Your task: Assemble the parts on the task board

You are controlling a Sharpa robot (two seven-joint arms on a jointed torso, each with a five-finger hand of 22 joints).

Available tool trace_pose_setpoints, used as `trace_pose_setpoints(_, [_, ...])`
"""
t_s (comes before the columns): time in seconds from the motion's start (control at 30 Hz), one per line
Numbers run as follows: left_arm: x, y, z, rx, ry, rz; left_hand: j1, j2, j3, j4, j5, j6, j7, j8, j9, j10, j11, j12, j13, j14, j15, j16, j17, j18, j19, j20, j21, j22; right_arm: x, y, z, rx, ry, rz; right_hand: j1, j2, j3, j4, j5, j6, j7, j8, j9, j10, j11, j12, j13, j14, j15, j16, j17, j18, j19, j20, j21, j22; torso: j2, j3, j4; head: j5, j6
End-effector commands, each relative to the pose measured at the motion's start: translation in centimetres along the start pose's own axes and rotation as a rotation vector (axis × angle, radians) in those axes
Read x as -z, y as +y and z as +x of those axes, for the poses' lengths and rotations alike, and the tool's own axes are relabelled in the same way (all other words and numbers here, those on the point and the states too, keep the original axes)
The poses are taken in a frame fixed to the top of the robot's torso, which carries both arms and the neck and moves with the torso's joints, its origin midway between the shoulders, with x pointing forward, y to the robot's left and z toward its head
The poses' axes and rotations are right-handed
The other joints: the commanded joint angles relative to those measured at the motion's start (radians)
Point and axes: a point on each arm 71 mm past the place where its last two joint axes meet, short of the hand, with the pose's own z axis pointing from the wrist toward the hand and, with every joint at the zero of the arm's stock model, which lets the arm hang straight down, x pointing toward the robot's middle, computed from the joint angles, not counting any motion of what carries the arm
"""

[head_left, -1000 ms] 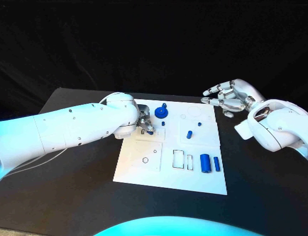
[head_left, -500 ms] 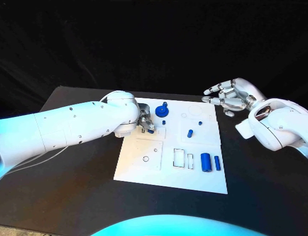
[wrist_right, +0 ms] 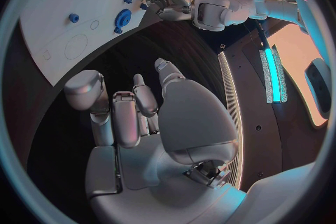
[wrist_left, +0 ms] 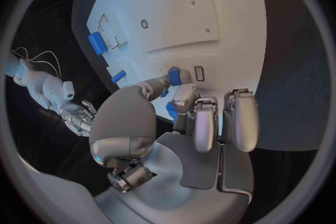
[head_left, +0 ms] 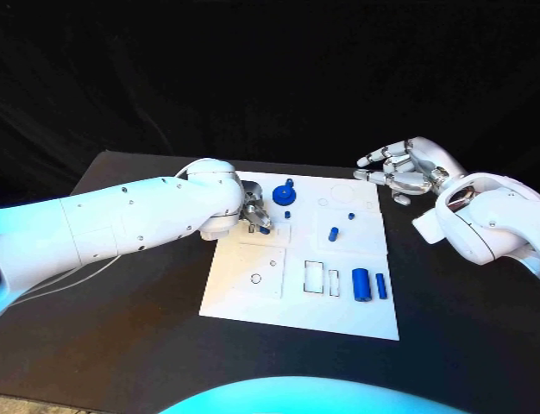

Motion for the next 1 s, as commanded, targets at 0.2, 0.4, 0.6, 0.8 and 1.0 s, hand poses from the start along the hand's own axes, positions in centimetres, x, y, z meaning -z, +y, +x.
trace_pose_setpoints(0.2, [-0.23,0.05,0.52,-0.006,0.035,-0.003,-0.022,0.002,-0.019,0.012,0.004,0.005,0.005,0.006,-0.002,-0.001,-0.002,0.006,0.002,0.105,-0.01,0.002,0.263,-0.013,0.027,-0.01,0.005,0.062,-0.02,0.03,0.07,0.004,0.007,-0.002,0.0,0.005,0.001,0.006,0.005,-0.005,0.001,0.007,0.001,-0.008,0.001,-0.004,-0.001,0.039,-0.002,-0.007,0.087,0.018,-0.006,-0.003,-0.004,-0.001,0.0,0.0006,0.0,-0.002,0.001])
trace_pose_setpoints(0.4, [-0.29,0.08,0.51,-0.005,0.04,-0.005,-0.042,0.004,-0.04,0.036,0.004,0.009,0.005,0.007,-0.003,0.001,-0.002,0.01,0.005,0.105,-0.01,0.002,0.263,-0.014,0.03,-0.01,0.007,0.067,-0.01,0.04,0.08,0.003,0.007,-0.003,0.0,0.005,0.001,0.006,0.005,-0.005,0.001,0.007,0.001,-0.008,0.001,-0.005,-0.001,0.039,-0.002,-0.007,0.087,0.018,-0.006,-0.003,-0.005,-0.002,0.0,0.0003,-0.0011,-0.004,0.001])
trace_pose_setpoints(0.6, [-0.34,0.07,0.51,-0.008,0.046,-0.006,-0.058,0.005,-0.064,0.056,0.004,0.013,0.006,0.01,-0.004,0.002,-0.002,0.013,0.006,0.105,-0.009,0.002,0.263,-0.014,0.031,-0.01,0.008,0.069,0.0,0.04,0.09,0.003,0.01,-0.003,0.0,0.005,0.001,0.006,0.005,-0.005,0.001,0.007,0.001,-0.008,0.001,-0.005,-0.001,0.039,-0.002,-0.007,0.087,0.018,-0.006,-0.003,-0.005,-0.002,0.0,0.0004,-0.0005,-0.006,0.0])
trace_pose_setpoints(0.8, [-0.4,0.12,0.47,-0.007,0.047,-0.009,-0.066,0.013,-0.082,0.07,0.004,0.014,0.005,0.012,-0.004,0.002,-0.002,0.015,0.006,0.105,-0.009,0.002,0.263,-0.015,0.031,-0.01,0.009,0.071,0.02,0.05,0.1,0.003,0.011,-0.003,0.0,0.005,0.001,0.006,0.005,-0.005,0.001,0.007,0.001,-0.008,0.001,-0.005,-0.001,0.039,-0.002,-0.007,0.087,0.018,-0.006,-0.003,-0.005,-0.002,0.0,0.0003,-0.0002,-0.005,0.001])
trace_pose_setpoints(1.0, [-0.41,0.12,0.45,-0.007,0.05,-0.009,-0.071,0.018,-0.092,0.079,0.004,0.014,0.005,0.013,-0.005,0.003,-0.002,0.017,0.008,0.105,-0.01,0.002,0.263,-0.015,0.033,-0.01,0.01,0.074,0.05,0.05,0.1,0.003,0.011,-0.003,0.0,0.005,0.001,0.006,0.005,-0.005,0.0,0.007,0.001,-0.007,0.001,-0.003,0.0,0.039,-0.002,-0.007,0.087,0.018,-0.005,-0.003,-0.004,-0.001,0.0,0.0003,-0.0011,-0.007,0.0])
